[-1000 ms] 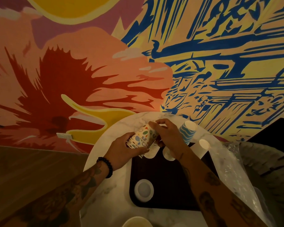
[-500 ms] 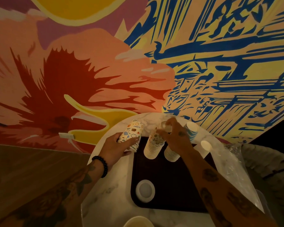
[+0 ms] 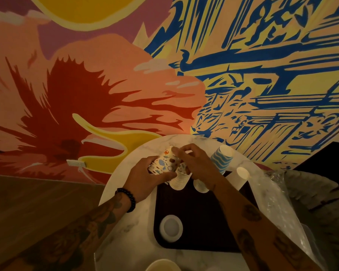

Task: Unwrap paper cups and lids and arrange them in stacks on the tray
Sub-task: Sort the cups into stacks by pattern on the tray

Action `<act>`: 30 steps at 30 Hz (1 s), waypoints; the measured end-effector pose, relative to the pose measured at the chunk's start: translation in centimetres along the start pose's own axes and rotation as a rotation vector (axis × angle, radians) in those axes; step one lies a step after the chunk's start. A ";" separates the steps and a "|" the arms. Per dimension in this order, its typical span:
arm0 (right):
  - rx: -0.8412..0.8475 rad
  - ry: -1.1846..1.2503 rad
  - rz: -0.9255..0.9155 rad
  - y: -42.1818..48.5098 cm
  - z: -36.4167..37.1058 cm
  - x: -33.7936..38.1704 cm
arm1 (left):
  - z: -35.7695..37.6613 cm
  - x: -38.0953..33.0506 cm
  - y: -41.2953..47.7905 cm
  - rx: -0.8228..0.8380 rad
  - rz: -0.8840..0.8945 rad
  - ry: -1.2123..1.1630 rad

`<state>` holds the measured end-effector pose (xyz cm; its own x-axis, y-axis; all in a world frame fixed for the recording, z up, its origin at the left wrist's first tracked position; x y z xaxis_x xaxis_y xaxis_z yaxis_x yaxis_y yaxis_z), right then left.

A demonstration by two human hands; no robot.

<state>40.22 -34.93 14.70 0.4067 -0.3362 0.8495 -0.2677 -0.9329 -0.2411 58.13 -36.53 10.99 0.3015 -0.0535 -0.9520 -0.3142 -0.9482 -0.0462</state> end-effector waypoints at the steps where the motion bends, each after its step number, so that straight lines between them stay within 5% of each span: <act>1: 0.018 0.012 0.001 0.0 0.3 -0.1 | 0.1 -0.3 -0.1 -0.001 0.022 0.026; 11: -0.035 0.171 -0.070 0.1 0.0 -0.5 | 0.4 0.3 0.3 0.061 0.018 0.007; 20: -0.437 0.071 -0.266 0.6 -5.6 0.8 | -0.8 3.1 1.1 -0.026 -0.136 -0.161; 30: -0.173 -0.413 -0.117 1.5 -2.2 -3.1 | -1.0 2.7 1.2 -0.055 -0.155 -0.157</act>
<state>36.65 -35.02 12.67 0.7474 -0.2857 0.5998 -0.3267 -0.9442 -0.0425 59.46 -38.16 8.70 0.1968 0.1398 -0.9704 -0.2237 -0.9573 -0.1832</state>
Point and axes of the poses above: each hand's wrist, its own y-axis towards the middle knuckle, its own z-axis out of the palm, x = y × z, the point moved 6 cm from there along y, towards the middle knuckle, and after that the axes turned 2 degrees about -z, right-handed, at the moved point
